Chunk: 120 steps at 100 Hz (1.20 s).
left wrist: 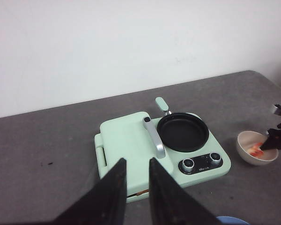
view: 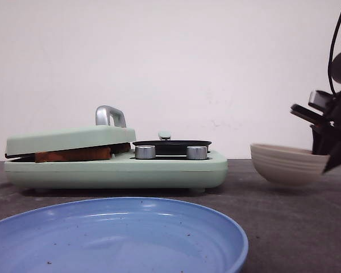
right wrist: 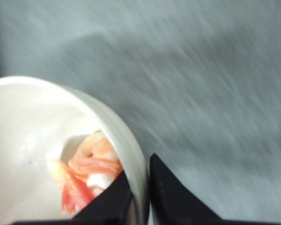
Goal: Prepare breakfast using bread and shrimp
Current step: 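Lift the bowl and tip the shrimp into the black frying pan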
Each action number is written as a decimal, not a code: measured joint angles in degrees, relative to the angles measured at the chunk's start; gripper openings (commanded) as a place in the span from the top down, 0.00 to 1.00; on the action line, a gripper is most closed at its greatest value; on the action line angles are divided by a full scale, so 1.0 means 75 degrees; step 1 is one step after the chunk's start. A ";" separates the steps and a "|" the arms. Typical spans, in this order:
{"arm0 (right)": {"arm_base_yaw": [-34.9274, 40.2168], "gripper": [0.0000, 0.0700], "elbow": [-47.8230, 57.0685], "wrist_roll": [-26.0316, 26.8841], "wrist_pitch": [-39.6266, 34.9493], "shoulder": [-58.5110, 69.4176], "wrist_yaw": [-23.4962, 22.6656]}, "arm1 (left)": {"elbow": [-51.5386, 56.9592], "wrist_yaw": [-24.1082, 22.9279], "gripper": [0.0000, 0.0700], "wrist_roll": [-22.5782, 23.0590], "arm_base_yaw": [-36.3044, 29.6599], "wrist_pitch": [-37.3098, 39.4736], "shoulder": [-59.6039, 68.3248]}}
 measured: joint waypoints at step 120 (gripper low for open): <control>0.4319 1.00 0.2620 -0.2305 0.4057 0.0906 0.5933 | -0.0006 0.0000 1.00 0.0079 0.0000 0.0119 0.0003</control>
